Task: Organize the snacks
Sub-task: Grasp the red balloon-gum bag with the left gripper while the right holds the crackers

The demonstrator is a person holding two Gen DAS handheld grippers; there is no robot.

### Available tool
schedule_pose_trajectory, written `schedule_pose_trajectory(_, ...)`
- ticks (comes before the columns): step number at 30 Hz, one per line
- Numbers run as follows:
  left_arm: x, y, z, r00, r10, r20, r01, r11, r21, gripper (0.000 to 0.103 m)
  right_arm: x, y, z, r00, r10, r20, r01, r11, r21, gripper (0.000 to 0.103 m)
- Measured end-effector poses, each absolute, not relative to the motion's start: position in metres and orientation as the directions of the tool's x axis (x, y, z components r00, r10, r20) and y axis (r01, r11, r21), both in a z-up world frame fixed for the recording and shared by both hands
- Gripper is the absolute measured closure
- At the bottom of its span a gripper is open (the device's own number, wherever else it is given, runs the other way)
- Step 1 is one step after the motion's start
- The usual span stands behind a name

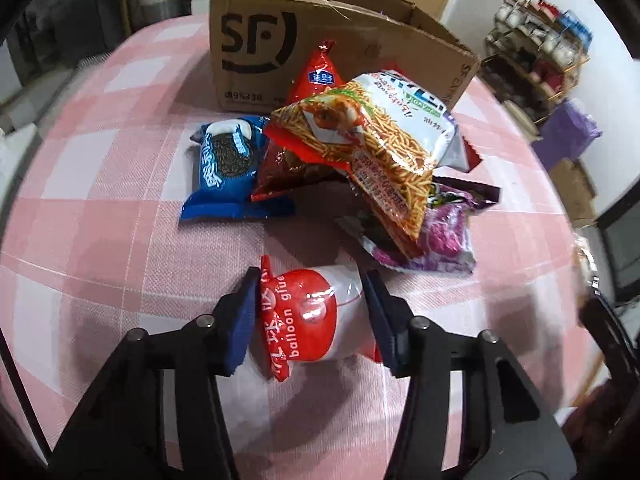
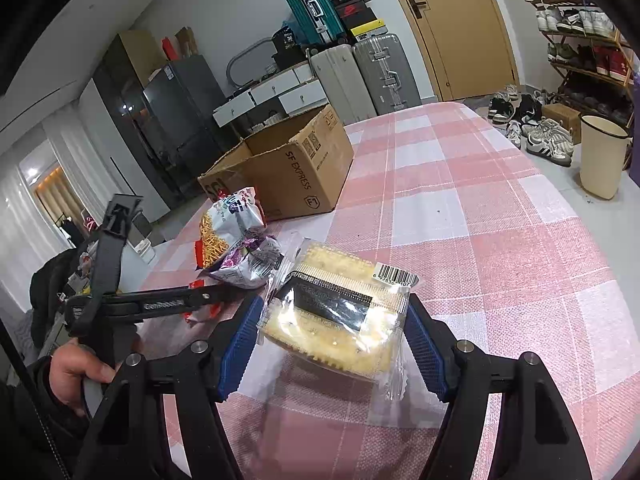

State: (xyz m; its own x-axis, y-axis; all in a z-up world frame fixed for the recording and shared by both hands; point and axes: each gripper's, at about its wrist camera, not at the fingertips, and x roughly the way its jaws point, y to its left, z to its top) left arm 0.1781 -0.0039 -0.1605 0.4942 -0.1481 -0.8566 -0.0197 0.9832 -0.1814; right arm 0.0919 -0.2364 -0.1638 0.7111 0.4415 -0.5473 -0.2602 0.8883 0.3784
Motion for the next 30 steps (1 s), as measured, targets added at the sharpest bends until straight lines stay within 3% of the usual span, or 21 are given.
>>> schedule_pose_trajectory(30, 0.111, 0.046, -0.103, 0.618, -0.193, -0.762, -0.011, 0.967, -0.253, 0.055, 0.063, -0.196, -0.118, 0.746, 0.427, -0.511, -0.327, 0.903, 0.278, 0.032)
